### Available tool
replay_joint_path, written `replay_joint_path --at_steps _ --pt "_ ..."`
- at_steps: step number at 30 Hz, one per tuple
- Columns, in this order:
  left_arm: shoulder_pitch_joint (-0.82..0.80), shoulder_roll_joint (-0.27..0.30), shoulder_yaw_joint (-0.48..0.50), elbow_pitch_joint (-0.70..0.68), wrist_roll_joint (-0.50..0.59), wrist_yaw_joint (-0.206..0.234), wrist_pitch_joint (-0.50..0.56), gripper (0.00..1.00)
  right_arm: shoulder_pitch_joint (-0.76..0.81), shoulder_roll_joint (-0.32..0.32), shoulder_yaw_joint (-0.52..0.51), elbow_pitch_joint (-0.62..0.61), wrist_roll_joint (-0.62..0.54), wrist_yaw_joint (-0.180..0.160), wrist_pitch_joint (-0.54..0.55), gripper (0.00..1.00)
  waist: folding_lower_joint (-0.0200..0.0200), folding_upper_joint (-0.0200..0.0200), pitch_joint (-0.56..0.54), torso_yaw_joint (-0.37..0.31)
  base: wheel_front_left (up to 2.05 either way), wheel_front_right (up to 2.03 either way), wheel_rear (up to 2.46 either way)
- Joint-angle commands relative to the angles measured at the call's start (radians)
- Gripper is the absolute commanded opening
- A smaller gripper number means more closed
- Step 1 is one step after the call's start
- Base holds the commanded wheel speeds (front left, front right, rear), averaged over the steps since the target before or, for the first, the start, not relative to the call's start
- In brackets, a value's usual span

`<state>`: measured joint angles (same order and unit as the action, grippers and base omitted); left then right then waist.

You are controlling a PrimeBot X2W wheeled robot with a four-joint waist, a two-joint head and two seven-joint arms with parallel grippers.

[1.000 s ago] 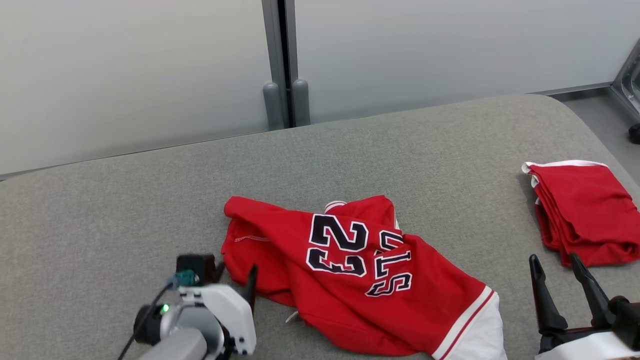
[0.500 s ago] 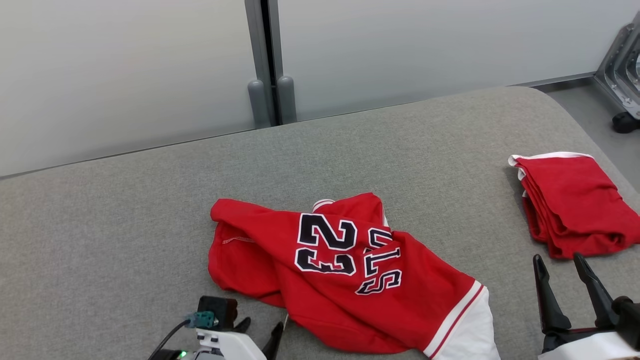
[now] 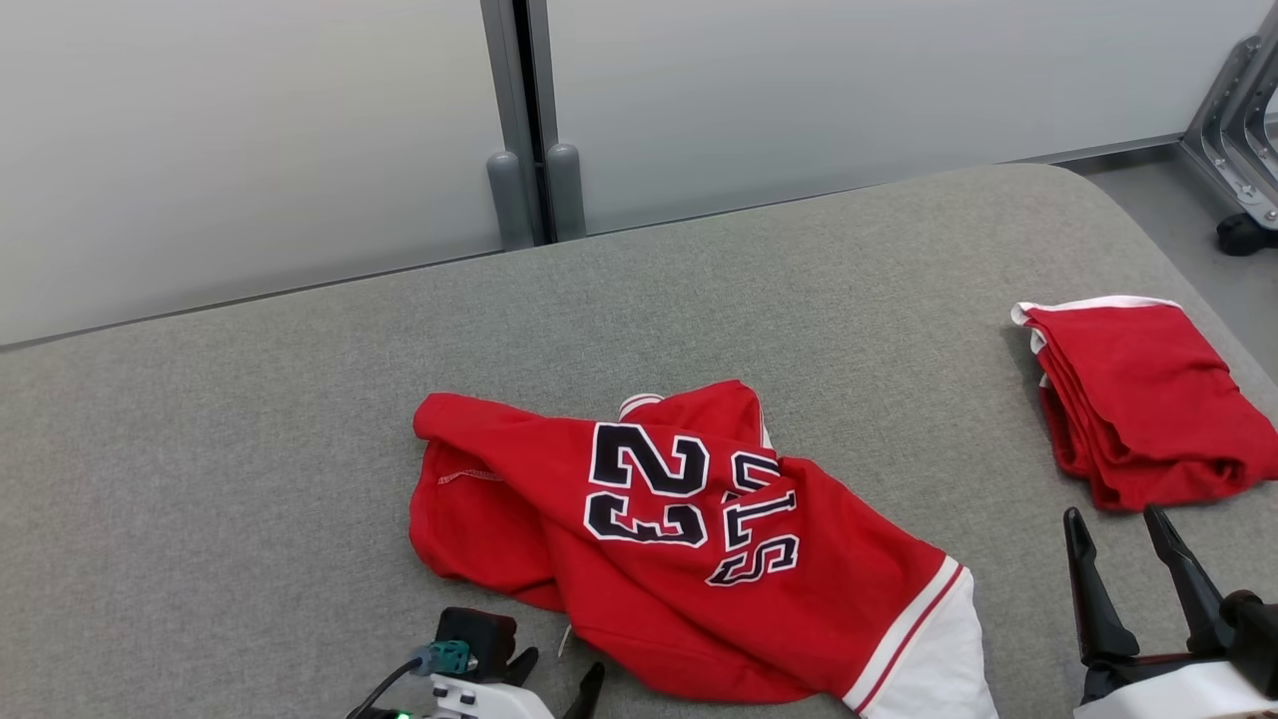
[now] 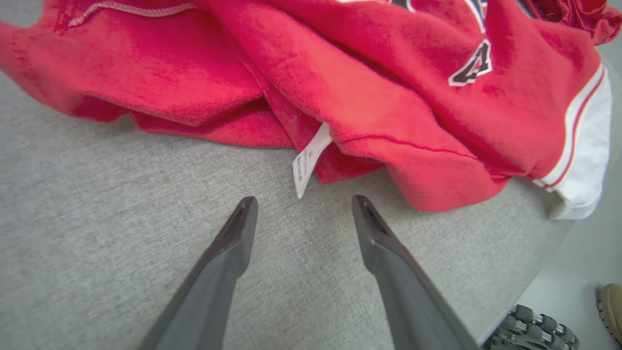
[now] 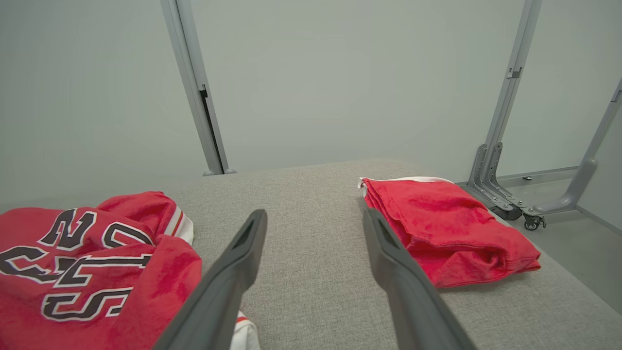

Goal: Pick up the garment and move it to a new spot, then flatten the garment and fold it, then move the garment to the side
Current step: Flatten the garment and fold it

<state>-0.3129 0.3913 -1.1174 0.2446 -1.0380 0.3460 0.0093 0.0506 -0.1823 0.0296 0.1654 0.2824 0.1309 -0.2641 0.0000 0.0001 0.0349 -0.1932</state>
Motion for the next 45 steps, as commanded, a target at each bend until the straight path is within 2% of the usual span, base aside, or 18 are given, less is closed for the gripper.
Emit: replay_joint_path --at_steps 1,6,7,8,10,11,12,13,17,21,26,29,31,34,36,39,45 --pt "-0.015 -0.005 0.000 0.009 0.006 -0.001 -0.004 1.00 -0.007 -0.009 -0.001 -0.001 0.007 0.000 0.000 1.00 0.0000 -0.0001 0.002 -0.001 0.00 0.00 0.00" --pt "-0.037 -0.037 0.010 0.066 0.017 -0.010 -0.037 1.00 -0.013 -0.011 0.004 -0.002 0.006 0.000 0.000 1.00 0.0000 -0.0001 0.010 -0.007 0.00 0.00 0.00" --pt "-0.041 -0.044 0.013 0.079 0.021 -0.010 -0.047 0.97 -0.015 -0.012 0.006 -0.002 0.007 0.000 0.000 1.00 0.0000 -0.0001 0.012 -0.009 0.00 0.00 0.00" --pt "-0.049 -0.049 0.016 0.092 0.024 -0.008 -0.058 0.86 -0.018 -0.014 0.006 -0.002 0.009 0.000 0.000 1.00 0.0000 -0.0001 0.014 -0.010 0.00 0.00 0.00" --pt "-0.057 -0.060 0.018 0.111 0.028 -0.015 -0.073 0.43 -0.017 -0.016 0.004 -0.002 0.010 0.000 0.000 1.00 0.0000 -0.0001 0.016 -0.012 0.00 0.00 0.00" --pt "-0.057 -0.060 0.018 0.111 0.028 -0.015 -0.073 0.43 -0.017 -0.016 0.004 -0.002 0.010 0.000 0.000 1.00 0.0000 -0.0001 0.016 -0.012 0.00 0.00 0.00" --pt "-0.059 -0.065 0.019 0.120 0.029 -0.022 -0.080 0.25 -0.015 -0.016 0.004 -0.001 0.011 0.000 0.000 1.00 0.0000 -0.0001 0.016 -0.012 0.00 0.00 0.00" --pt "-0.062 -0.069 0.016 0.126 0.029 -0.033 -0.080 0.00 -0.014 -0.016 0.003 0.000 0.011 0.000 0.000 1.00 0.0000 -0.0001 0.015 -0.012 0.00 0.00 0.00" --pt "-0.072 -0.063 -0.002 0.120 0.044 -0.050 -0.075 0.00 0.001 -0.015 -0.007 0.003 0.010 0.000 0.000 1.00 0.0000 -0.0001 0.005 -0.002 0.00 0.00 0.00" --pt "-0.084 -0.010 -0.020 0.042 0.089 0.004 -0.062 0.00 0.017 -0.006 -0.018 0.003 0.001 0.000 0.000 1.00 0.0000 -0.0001 -0.016 0.026 0.00 0.00 0.00" --pt "-0.065 0.116 -0.049 -0.159 0.162 0.142 -0.005 0.00 0.043 0.007 -0.028 0.002 -0.008 0.000 0.000 1.00 0.0000 -0.0001 -0.048 0.075 0.00 0.00 0.00" --pt "-0.051 0.205 -0.088 -0.293 0.227 0.247 0.062 0.00 0.054 0.016 -0.033 0.002 -0.013 0.000 0.000 1.00 0.0000 -0.0001 -0.066 0.106 0.00 0.00 0.00" --pt "-0.032 0.249 -0.116 -0.377 0.261 0.300 0.117 0.00 0.059 0.023 -0.033 0.002 -0.018 0.000 0.000 1.00 0.0000 -0.0001 -0.075 0.123 0.00 0.00 0.00" --pt "0.001 0.278 -0.144 -0.488 0.296 0.339 0.201 0.00 0.058 0.032 -0.030 0.000 -0.023 0.000 0.000 1.00 0.0000 -0.0001 -0.080 0.141 0.00 0.00 0.00" --pt "0.014 0.262 -0.152 -0.534 0.319 0.332 0.237 0.00 0.054 0.035 -0.028 -0.001 -0.021 0.000 0.000 1.00 0.0000 -0.0001 -0.078 0.147 0.00 0.00 0.00" --pt "0.025 0.210 -0.160 -0.538 0.353 0.281 0.278 0.00 0.045 0.038 -0.017 0.003 -0.023 0.000 0.000 1.00 0.0000 -0.0001 -0.077 0.145 0.00 0.00 0.00" --pt "-0.021 0.057 -0.163 -0.401 0.414 0.110 0.339 0.00 0.026 0.032 -0.001 0.018 -0.013 0.000 0.000 1.00 0.0000 -0.0001 -0.064 0.105 0.00 0.00 0.00"
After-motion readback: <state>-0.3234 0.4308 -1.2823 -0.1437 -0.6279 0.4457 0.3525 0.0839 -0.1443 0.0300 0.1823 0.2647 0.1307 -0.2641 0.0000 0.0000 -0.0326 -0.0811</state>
